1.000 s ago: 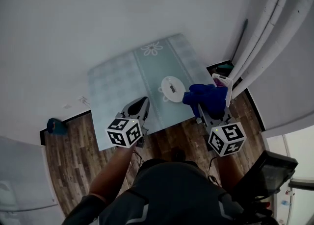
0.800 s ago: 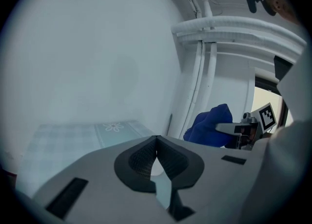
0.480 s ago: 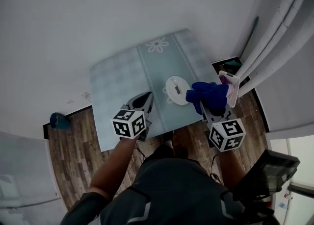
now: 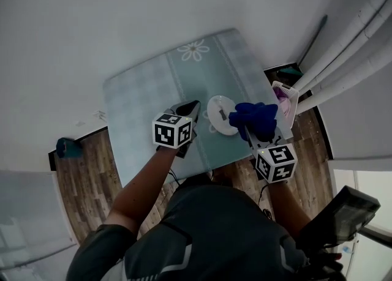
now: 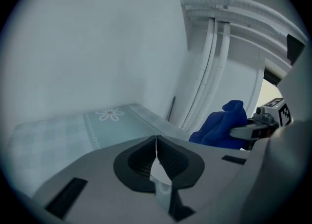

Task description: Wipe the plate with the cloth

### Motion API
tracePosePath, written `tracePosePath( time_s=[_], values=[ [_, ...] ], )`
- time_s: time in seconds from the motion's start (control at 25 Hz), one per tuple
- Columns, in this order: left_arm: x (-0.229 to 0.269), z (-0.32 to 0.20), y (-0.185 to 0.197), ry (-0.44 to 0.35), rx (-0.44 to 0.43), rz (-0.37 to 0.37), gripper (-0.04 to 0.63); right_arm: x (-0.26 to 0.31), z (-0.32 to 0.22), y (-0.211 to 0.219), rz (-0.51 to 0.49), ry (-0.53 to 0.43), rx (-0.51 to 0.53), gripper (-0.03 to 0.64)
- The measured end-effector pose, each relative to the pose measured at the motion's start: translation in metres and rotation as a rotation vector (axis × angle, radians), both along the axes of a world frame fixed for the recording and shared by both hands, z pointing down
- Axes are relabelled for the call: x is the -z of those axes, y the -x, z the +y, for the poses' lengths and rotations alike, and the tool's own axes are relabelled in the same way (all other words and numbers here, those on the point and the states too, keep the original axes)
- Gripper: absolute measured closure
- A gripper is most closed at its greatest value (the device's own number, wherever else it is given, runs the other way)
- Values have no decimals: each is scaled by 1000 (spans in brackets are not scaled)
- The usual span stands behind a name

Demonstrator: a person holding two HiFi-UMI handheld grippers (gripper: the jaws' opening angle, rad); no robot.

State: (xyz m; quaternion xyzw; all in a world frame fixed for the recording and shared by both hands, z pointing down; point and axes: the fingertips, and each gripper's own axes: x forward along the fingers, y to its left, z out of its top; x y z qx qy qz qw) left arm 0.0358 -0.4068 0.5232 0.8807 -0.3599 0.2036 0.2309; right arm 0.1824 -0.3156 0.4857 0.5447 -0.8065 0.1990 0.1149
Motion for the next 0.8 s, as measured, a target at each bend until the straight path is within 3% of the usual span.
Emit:
tracePosePath(
  time_s=[0.32, 0.52, 0.8],
  values=[
    [-55, -28, -2, 120, -13, -3, 584, -38, -33, 17, 38, 78, 37, 517],
    [-79, -17, 22, 185, 39, 10, 584, -66, -63, 58, 75, 121, 145, 517],
    [-85, -12, 43, 198, 73, 34, 584, -111, -106, 106, 188, 184, 287, 517]
  ],
)
